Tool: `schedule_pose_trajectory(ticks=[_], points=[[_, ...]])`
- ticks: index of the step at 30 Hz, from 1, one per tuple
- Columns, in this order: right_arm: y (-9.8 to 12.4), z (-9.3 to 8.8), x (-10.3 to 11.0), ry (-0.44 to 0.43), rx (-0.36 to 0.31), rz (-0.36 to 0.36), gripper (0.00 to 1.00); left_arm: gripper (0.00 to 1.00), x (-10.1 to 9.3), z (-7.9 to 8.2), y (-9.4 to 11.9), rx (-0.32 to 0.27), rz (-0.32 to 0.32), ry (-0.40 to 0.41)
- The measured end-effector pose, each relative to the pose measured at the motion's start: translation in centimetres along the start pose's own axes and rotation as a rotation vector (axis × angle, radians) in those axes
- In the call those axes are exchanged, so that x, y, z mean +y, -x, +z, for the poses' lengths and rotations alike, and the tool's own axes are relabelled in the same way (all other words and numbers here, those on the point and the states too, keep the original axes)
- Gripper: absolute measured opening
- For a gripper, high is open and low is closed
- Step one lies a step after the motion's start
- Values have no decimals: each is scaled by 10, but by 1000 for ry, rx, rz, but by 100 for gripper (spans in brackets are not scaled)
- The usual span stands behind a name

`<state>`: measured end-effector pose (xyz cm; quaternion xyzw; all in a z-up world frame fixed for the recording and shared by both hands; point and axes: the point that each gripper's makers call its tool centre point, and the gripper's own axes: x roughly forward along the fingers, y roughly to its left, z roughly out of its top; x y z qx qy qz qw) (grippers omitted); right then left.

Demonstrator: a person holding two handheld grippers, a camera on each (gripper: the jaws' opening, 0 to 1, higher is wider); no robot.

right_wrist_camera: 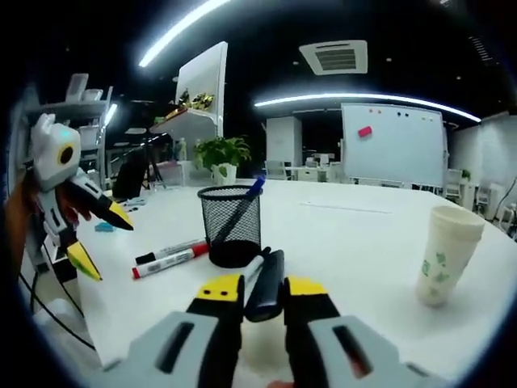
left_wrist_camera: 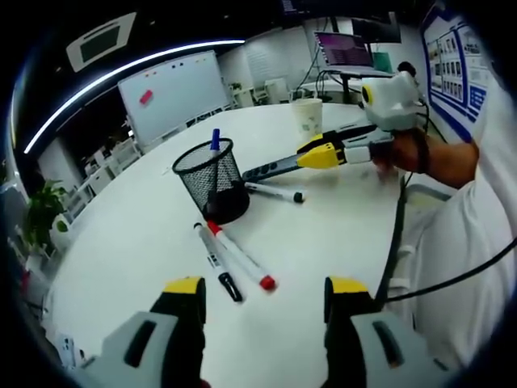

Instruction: Place the scattered laser pointers and whiteboard markers into the pen holder and stack the scattered paper cups together

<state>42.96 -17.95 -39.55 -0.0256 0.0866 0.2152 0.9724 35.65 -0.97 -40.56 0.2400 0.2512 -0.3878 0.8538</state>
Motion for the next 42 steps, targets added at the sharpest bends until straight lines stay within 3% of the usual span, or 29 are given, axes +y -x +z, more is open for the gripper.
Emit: schedule_pose_trajectory(ticks=[42], points=[[7,30,-4,45,-96,-23,18,60,0,0,0,6,2,-4]])
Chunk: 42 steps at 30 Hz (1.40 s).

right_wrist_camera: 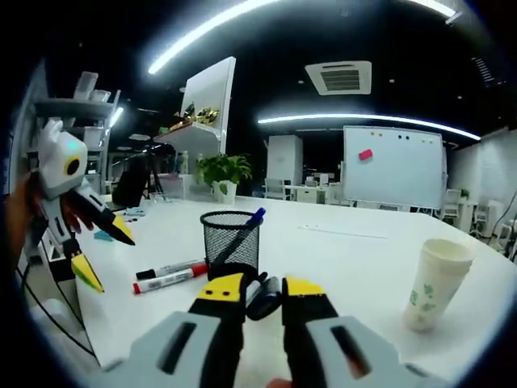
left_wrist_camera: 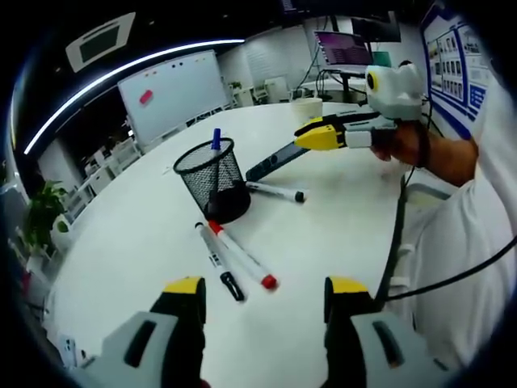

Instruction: Place the scattered laser pointers and whiteboard markers into the pen holder and stack the scattered paper cups together

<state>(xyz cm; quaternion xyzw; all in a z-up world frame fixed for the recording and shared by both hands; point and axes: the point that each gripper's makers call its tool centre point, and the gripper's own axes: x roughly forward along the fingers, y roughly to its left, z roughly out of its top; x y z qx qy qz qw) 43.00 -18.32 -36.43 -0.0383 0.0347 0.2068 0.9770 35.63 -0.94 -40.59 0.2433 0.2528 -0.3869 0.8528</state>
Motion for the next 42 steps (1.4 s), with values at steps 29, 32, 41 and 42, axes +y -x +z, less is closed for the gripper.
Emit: schedule_pose_trajectory(ticks=[29,32,41,42], points=[[3,30,-4,30,-77,-10,16,60,-1,-1,0,0,-6,3],[3,31,-6,28,-79,-14,16,60,-1,0,0,-3,-7,4],[2,37,-3,31,-79,1,16,60,0,-2,0,0,-4,8],[2,37,-3,32,-82,0,16,60,0,-2,0,-1,-3,8]])
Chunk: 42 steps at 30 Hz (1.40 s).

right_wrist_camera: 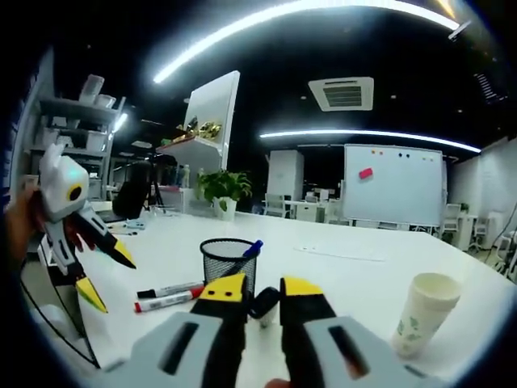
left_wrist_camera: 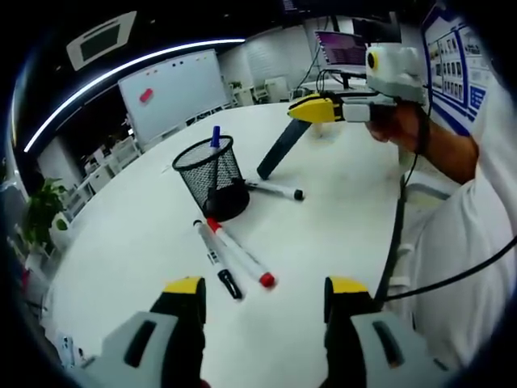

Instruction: Place the scattered laser pointers and whiteboard markers into the pen holder and stack the scattered paper cups together

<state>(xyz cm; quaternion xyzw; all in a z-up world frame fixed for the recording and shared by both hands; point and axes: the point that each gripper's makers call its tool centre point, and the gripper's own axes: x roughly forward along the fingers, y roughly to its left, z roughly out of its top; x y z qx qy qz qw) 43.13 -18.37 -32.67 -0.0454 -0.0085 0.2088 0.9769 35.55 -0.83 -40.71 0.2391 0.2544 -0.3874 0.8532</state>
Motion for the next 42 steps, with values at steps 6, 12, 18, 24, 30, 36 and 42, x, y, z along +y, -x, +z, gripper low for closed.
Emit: schedule_pose_trajectory(ticks=[6,12,18,24,30,36,42], points=[[-2,3,-1,4,-3,2,15,60,-1,0,0,-1,-3,-2],[-3,6,-2,8,-8,1,15,60,0,-1,-1,1,0,1],[-4,9,-1,12,-13,6,15,60,-1,-1,0,3,-6,-2],[-5,14,-1,23,-23,7,14,60,0,-1,-1,0,-4,2],[-6,15,-1,27,-27,9,14,60,-1,-1,-1,3,-5,3],[-6,16,-2,32,-27,7,13,60,0,-2,-1,4,-2,3],[-7,17,-2,36,-29,11,13,60,-2,-2,-2,6,-10,1]])
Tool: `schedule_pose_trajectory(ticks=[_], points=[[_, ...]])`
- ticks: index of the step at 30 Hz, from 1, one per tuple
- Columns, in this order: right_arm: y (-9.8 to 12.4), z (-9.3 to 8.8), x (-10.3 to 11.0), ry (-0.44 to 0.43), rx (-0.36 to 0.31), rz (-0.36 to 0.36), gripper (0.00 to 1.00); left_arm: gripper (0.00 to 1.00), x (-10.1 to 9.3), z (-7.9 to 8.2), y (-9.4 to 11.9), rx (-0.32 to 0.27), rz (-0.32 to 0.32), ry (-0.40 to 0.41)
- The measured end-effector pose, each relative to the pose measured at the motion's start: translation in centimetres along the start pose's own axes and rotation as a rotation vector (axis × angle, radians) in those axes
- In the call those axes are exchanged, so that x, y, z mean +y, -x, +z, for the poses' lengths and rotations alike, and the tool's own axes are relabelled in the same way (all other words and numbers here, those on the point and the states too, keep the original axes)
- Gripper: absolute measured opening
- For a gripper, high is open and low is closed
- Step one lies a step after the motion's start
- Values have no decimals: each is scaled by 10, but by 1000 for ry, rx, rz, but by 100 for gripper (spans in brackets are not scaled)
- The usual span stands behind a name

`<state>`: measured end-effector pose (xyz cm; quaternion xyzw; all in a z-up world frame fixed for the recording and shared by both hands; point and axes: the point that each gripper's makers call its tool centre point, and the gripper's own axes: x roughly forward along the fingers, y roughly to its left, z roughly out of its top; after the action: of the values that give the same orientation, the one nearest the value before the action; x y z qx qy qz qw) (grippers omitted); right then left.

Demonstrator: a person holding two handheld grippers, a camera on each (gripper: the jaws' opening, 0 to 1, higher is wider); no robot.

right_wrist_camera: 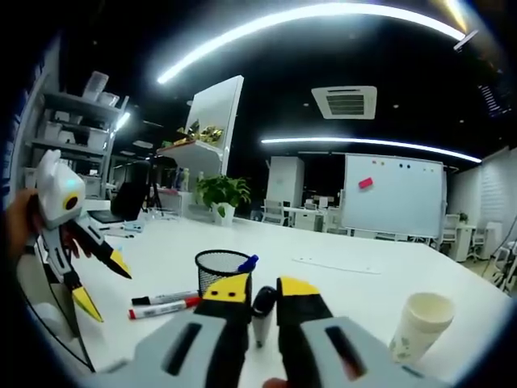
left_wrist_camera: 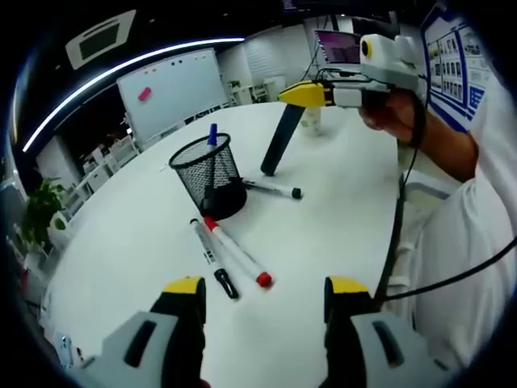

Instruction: Place the scattered laser pointers and whiteboard markers into the pen holder and stack the scattered paper cups together

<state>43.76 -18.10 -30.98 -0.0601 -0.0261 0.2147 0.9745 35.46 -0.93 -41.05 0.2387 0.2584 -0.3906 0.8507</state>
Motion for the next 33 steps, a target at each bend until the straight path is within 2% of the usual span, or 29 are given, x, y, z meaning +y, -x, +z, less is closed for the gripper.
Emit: schedule_pose_trajectory(ticks=[25,33], points=[[-1,-1,3,16,1,16,10,60,1,-1,0,1,5,3],[0,3,3,17,-18,16,10,60,1,-2,0,3,4,3]])
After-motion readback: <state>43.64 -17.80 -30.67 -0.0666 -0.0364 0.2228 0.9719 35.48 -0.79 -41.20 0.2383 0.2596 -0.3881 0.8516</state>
